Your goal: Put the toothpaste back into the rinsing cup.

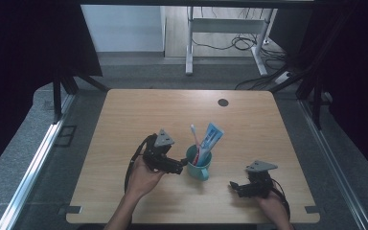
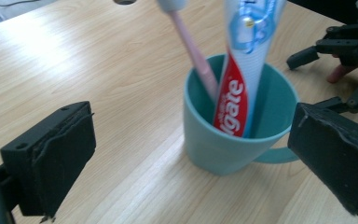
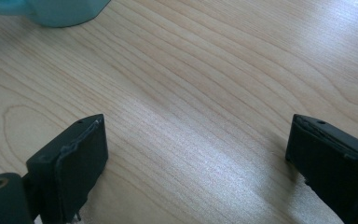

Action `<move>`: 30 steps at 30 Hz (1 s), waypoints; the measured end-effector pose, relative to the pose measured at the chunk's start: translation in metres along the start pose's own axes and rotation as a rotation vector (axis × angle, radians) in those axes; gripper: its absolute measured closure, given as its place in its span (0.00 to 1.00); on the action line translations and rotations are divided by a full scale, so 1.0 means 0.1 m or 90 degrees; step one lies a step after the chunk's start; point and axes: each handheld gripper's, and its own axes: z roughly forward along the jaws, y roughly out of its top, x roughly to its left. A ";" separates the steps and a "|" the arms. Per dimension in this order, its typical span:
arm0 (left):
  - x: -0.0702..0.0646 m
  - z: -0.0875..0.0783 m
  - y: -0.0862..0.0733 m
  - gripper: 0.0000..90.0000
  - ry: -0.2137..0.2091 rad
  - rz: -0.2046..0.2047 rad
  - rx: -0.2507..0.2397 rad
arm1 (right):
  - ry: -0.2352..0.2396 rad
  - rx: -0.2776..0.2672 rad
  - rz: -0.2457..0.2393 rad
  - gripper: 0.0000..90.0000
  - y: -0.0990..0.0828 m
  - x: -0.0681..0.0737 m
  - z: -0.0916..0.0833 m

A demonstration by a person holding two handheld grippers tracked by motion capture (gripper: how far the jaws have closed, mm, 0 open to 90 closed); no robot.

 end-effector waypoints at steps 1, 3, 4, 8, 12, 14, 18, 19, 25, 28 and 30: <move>0.01 -0.01 -0.01 0.01 0.002 -0.003 -0.001 | 0.000 0.001 0.001 0.06 0.00 0.00 0.00; 0.04 -0.03 -0.05 0.01 0.009 -0.008 -0.001 | 0.001 0.000 0.001 0.06 0.00 0.00 0.00; 0.05 -0.04 -0.07 0.01 0.012 -0.008 -0.002 | 0.001 0.001 0.002 0.06 0.00 0.00 0.00; 0.11 -0.07 -0.17 0.00 0.024 -0.013 0.000 | 0.000 0.000 0.001 0.06 0.00 0.00 0.00; 0.17 -0.09 -0.28 0.00 0.036 -0.025 -0.001 | 0.000 0.001 0.001 0.06 0.00 0.00 0.00; 0.20 -0.10 -0.33 0.00 0.042 -0.026 0.004 | 0.000 0.000 0.000 0.06 0.00 0.00 0.00; 0.23 -0.11 -0.46 0.00 0.058 -0.026 0.009 | 0.000 0.000 0.002 0.06 0.00 0.00 0.00; 0.24 -0.11 -0.50 0.00 0.064 -0.024 0.014 | 0.000 0.000 0.002 0.06 0.00 0.00 0.00; 0.25 -0.10 -0.70 0.00 0.083 -0.022 0.028 | 0.000 0.000 0.002 0.06 0.00 0.00 0.00; 0.26 -0.08 -0.80 0.00 0.085 -0.030 0.032 | 0.001 0.000 0.002 0.06 0.00 0.00 0.00; 0.26 -0.07 -0.87 0.00 0.088 -0.033 0.036 | 0.001 0.000 0.002 0.06 0.00 0.00 0.00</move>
